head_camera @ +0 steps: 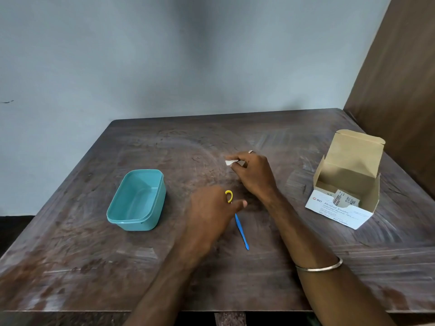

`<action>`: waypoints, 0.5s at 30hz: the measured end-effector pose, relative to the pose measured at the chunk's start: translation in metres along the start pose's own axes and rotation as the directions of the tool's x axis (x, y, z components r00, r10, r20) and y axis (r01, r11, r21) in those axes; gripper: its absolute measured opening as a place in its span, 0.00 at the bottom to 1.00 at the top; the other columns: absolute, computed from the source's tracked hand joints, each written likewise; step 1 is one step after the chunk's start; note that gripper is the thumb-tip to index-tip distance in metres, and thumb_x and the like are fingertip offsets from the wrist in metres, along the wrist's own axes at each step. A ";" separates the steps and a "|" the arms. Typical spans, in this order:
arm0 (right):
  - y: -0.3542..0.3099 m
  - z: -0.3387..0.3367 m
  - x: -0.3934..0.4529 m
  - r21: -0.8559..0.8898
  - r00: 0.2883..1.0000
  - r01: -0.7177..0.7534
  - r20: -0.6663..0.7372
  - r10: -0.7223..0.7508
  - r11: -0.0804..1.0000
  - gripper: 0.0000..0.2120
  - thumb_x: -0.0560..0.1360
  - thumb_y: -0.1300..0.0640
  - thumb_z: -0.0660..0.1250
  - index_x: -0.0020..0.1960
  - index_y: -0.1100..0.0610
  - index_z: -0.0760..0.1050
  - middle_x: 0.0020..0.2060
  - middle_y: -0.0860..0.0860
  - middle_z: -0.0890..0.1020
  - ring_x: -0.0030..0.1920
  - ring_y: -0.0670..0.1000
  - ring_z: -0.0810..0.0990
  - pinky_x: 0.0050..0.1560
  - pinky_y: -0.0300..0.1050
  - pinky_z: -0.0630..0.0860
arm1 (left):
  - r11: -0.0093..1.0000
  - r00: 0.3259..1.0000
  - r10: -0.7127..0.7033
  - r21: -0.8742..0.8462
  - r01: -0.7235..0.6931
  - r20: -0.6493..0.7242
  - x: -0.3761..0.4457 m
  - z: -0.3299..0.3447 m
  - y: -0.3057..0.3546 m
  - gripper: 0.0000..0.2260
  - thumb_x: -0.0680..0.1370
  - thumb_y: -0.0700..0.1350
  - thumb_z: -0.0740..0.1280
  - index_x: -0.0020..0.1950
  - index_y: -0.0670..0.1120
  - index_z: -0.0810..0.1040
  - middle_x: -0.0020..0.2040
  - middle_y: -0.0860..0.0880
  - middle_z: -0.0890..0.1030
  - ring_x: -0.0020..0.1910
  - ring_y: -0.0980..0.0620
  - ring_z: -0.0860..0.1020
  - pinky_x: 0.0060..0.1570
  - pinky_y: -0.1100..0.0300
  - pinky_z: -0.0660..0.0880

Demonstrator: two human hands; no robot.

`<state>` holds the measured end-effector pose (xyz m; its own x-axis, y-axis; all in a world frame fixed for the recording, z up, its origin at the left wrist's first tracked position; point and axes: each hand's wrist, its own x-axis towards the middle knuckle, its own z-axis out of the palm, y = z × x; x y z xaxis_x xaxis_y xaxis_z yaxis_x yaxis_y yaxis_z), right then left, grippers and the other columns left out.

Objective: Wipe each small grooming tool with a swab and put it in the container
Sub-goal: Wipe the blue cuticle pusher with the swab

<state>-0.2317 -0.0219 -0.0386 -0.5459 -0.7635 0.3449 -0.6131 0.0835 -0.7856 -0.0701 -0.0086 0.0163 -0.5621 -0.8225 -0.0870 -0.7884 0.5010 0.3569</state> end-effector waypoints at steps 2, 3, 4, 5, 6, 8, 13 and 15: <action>0.000 0.000 0.001 -0.001 1.000 -0.016 -0.015 0.016 1.000 0.12 0.72 0.57 0.68 0.51 0.46 0.86 0.49 0.47 0.86 0.42 0.50 0.83 0.47 0.50 0.80 | 0.999 0.999 0.007 0.031 -0.009 0.049 0.000 0.012 0.004 0.26 0.73 0.63 0.69 0.30 0.46 0.62 0.29 0.50 0.68 0.33 0.48 0.71 0.34 0.56 0.66; 0.000 0.000 0.001 0.002 1.000 -0.023 -0.021 0.023 1.000 0.12 0.71 0.56 0.68 0.50 0.46 0.86 0.49 0.46 0.86 0.42 0.51 0.83 0.47 0.49 0.81 | 0.998 0.997 0.010 0.056 -0.013 0.071 0.000 0.016 0.005 0.26 0.72 0.63 0.70 0.31 0.47 0.62 0.30 0.50 0.67 0.33 0.49 0.70 0.37 0.56 0.67; 0.000 0.000 0.001 0.003 0.999 -0.022 -0.026 0.022 1.000 0.11 0.72 0.56 0.69 0.50 0.46 0.87 0.49 0.46 0.86 0.42 0.50 0.83 0.46 0.48 0.80 | 0.996 0.997 0.013 0.084 -0.019 0.082 0.000 0.019 0.006 0.25 0.72 0.62 0.72 0.31 0.47 0.63 0.31 0.50 0.67 0.33 0.49 0.69 0.39 0.56 0.69; 0.001 0.000 0.002 0.005 0.999 -0.015 -0.033 0.015 1.000 0.09 0.72 0.56 0.70 0.49 0.46 0.87 0.49 0.46 0.86 0.42 0.47 0.82 0.46 0.46 0.80 | 0.994 0.996 0.016 0.105 -0.025 0.091 0.000 0.020 0.006 0.24 0.71 0.61 0.73 0.31 0.47 0.64 0.31 0.50 0.68 0.33 0.49 0.70 0.42 0.55 0.72; 0.001 -0.001 0.002 0.007 0.999 -0.003 -0.040 0.004 1.000 0.08 0.72 0.55 0.71 0.49 0.47 0.87 0.48 0.46 0.86 0.41 0.45 0.81 0.46 0.44 0.79 | 0.995 0.994 0.018 0.095 -0.028 0.106 0.000 0.019 0.006 0.23 0.71 0.59 0.73 0.32 0.47 0.66 0.32 0.50 0.70 0.34 0.48 0.72 0.44 0.54 0.75; 0.000 -0.002 0.002 0.015 0.998 0.004 -0.057 -0.003 1.000 0.07 0.72 0.53 0.73 0.48 0.47 0.87 0.47 0.45 0.87 0.40 0.42 0.78 0.45 0.42 0.77 | 1.000 0.987 0.010 -0.006 -0.010 0.160 0.001 0.018 0.006 0.17 0.72 0.53 0.75 0.36 0.43 0.73 0.36 0.45 0.77 0.37 0.43 0.79 0.45 0.50 0.80; 0.001 -0.002 0.005 0.076 0.997 -0.047 -0.057 0.052 0.996 0.06 0.71 0.55 0.74 0.46 0.47 0.87 0.43 0.43 0.87 0.42 0.43 0.81 0.46 0.45 0.79 | 0.993 0.989 0.011 -0.122 0.007 0.148 0.003 0.008 0.001 0.10 0.72 0.46 0.71 0.41 0.39 0.80 0.40 0.40 0.83 0.40 0.40 0.83 0.43 0.47 0.82; 0.000 -0.003 0.005 0.182 0.994 -0.087 -0.054 0.098 0.979 0.05 0.71 0.55 0.75 0.46 0.48 0.87 0.40 0.43 0.86 0.40 0.43 0.82 0.43 0.47 0.81 | 0.983 0.998 0.026 -0.181 -0.016 0.052 0.006 0.001 -0.002 0.10 0.71 0.47 0.70 0.35 0.42 0.79 0.35 0.42 0.83 0.36 0.43 0.83 0.40 0.51 0.80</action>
<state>-0.2368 -0.0237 -0.0354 -0.6336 -0.7160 0.2932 -0.4488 0.0314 -0.8931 -0.0724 -0.0140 0.0143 -0.5943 -0.7944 -0.1256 -0.7212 0.4572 0.5204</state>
